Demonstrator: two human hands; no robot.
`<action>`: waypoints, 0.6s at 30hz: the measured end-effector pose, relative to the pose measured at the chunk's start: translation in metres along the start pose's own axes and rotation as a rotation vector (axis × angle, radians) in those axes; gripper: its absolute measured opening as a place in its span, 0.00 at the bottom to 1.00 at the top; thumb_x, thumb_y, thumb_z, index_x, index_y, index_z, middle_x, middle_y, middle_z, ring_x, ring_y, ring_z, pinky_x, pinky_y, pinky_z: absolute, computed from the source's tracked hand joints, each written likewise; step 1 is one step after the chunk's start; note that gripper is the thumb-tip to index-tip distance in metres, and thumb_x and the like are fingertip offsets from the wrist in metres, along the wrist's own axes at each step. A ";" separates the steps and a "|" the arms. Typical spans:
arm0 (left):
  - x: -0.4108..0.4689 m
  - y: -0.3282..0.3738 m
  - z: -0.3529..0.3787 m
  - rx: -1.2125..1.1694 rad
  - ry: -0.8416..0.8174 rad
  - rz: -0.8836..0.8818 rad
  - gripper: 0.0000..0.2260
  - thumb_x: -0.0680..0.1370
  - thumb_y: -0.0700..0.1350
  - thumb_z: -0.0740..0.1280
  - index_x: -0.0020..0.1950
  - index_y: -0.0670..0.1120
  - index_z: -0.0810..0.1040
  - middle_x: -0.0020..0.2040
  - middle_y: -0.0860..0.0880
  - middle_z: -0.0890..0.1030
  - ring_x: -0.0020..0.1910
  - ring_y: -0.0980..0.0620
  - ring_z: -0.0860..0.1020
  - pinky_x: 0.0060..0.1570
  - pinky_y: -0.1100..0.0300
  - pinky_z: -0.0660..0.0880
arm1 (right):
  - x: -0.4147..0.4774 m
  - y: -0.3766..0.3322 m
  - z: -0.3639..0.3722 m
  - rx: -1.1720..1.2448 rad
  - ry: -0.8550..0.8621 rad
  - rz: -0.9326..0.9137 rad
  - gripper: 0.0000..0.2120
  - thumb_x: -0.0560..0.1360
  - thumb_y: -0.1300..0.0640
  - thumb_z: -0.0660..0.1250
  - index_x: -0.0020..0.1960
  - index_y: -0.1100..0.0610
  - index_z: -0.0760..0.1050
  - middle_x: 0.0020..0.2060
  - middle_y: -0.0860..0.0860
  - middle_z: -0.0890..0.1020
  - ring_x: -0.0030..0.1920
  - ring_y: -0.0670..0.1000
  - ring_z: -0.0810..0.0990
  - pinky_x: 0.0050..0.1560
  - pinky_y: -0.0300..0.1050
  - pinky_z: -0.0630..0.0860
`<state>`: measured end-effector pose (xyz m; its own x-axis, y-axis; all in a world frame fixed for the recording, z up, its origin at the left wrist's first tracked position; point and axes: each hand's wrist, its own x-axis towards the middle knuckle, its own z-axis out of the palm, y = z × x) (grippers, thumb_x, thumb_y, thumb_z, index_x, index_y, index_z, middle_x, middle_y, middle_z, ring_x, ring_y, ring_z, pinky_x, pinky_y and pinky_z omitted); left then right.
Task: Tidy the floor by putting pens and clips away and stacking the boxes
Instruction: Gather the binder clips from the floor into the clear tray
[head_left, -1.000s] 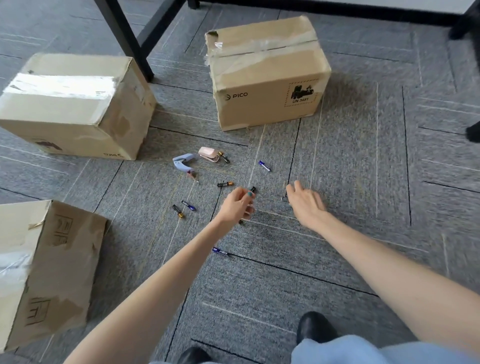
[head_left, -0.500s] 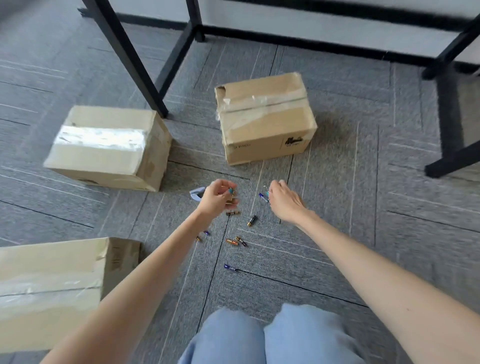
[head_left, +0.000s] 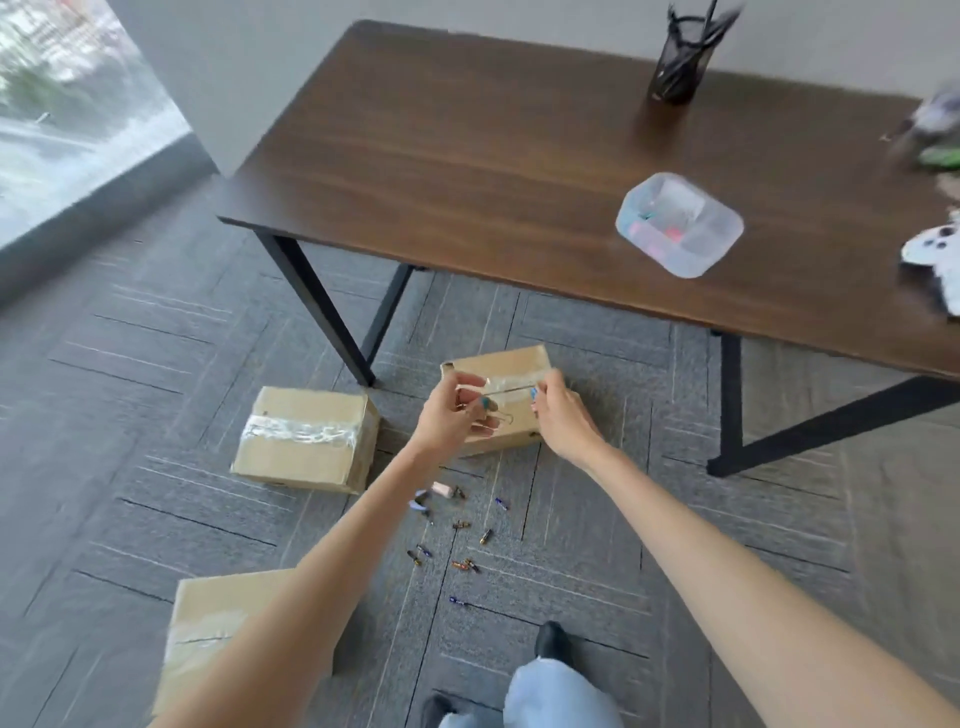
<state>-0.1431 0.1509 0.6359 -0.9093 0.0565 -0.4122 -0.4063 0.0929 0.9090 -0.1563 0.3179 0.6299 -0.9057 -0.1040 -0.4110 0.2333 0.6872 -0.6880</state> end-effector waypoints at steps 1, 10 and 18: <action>0.002 0.019 0.003 -0.007 0.000 0.009 0.09 0.80 0.32 0.60 0.59 0.39 0.69 0.46 0.39 0.79 0.30 0.57 0.81 0.34 0.63 0.80 | 0.002 -0.011 -0.017 -0.022 0.007 -0.009 0.07 0.83 0.56 0.48 0.54 0.59 0.61 0.48 0.55 0.73 0.39 0.49 0.70 0.33 0.44 0.63; 0.070 0.134 0.057 0.004 -0.012 0.003 0.09 0.79 0.35 0.64 0.59 0.35 0.73 0.46 0.41 0.83 0.33 0.56 0.83 0.35 0.64 0.80 | 0.065 -0.042 -0.148 -0.158 0.244 -0.099 0.04 0.81 0.57 0.58 0.47 0.55 0.68 0.45 0.49 0.82 0.45 0.54 0.79 0.39 0.46 0.70; 0.148 0.174 0.117 0.050 0.044 -0.015 0.06 0.78 0.41 0.67 0.53 0.41 0.81 0.48 0.47 0.85 0.45 0.55 0.83 0.40 0.66 0.78 | 0.118 -0.010 -0.225 -0.109 0.483 -0.114 0.04 0.76 0.56 0.69 0.47 0.55 0.77 0.48 0.48 0.80 0.44 0.45 0.77 0.35 0.33 0.71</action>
<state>-0.3380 0.2919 0.7262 -0.9067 0.0107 -0.4216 -0.4159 0.1428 0.8981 -0.3451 0.4605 0.7234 -0.9895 0.1445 0.0041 0.1089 0.7643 -0.6356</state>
